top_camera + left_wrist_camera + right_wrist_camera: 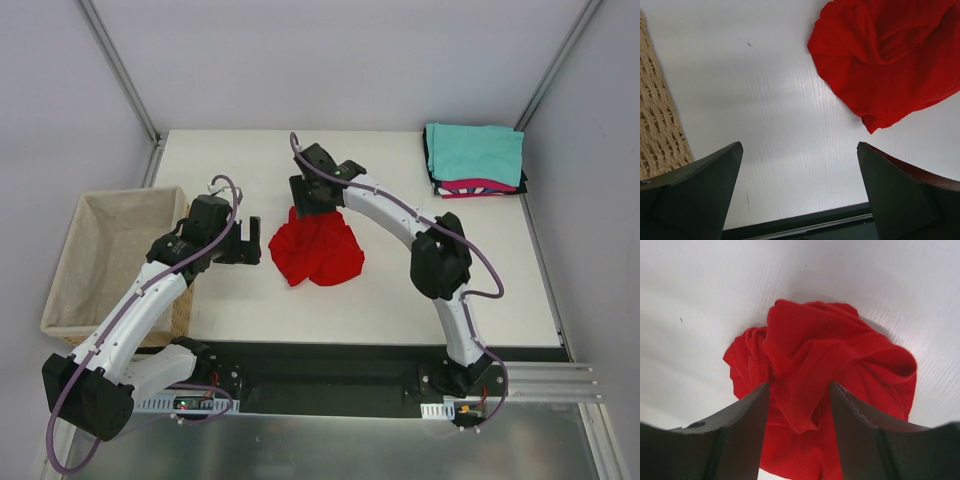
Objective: Fold and stack the t-shirts
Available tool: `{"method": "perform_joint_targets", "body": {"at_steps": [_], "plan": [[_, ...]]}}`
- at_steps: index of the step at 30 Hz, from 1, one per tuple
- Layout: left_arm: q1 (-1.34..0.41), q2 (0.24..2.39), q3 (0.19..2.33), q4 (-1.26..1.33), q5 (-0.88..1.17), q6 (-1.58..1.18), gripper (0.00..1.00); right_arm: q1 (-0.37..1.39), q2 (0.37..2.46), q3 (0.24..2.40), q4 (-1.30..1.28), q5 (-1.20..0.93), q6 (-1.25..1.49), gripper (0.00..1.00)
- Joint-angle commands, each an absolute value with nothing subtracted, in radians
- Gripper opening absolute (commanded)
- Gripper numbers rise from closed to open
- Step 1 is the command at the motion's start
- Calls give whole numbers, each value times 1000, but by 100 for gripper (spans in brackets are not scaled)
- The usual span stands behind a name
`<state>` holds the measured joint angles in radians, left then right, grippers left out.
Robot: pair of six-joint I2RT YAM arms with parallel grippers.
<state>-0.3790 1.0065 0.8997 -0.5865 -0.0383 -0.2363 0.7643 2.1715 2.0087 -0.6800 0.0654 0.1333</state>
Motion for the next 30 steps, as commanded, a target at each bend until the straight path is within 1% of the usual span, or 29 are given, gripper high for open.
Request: {"method": "perform_joint_targets", "body": {"at_steps": [1,7,8,9,10,11,12,15,19,22,23,25,27,29,30], "plan": [[-382,986,890,-577,-71,-256,99,782,2157,1954,-667,48,164,55],[-382,985,885,-577,-80,-264,99,784,2151,1908,-663,51,167,53],[-382,985,885,-575,-77,-262,99,785,2148,1908,-664,52,170,50],[-382,986,885,-575,-78,-264,99,784,2146,1910,-663,52,169,43],[-382,989,887,-575,-80,-264,99,784,2148,1916,-666,58,169,23],[-382,992,887,-575,-78,-262,99,784,2149,1927,-672,66,169,8],[-382,992,890,-577,-81,-261,99,784,2154,1942,-690,78,169,1],[-382,986,887,-575,-89,-259,99,796,2146,1996,-706,103,143,1],[-382,974,879,-578,-97,-259,99,841,2082,2089,-718,193,55,1],[-382,963,879,-575,-103,-259,99,876,2071,2258,-764,227,-41,1],[-382,963,879,-577,-104,-259,99,890,2072,2373,-782,233,-76,1],[-382,959,877,-577,-104,-259,99,907,2063,2457,-805,242,-115,1],[-382,957,879,-577,-107,-259,99,937,1990,2467,-754,255,-159,1],[-382,956,879,-577,-112,-259,99,972,1915,2422,-698,273,-187,1],[-382,956,879,-577,-112,-259,99,986,1840,2383,-649,294,-210,1]]}}
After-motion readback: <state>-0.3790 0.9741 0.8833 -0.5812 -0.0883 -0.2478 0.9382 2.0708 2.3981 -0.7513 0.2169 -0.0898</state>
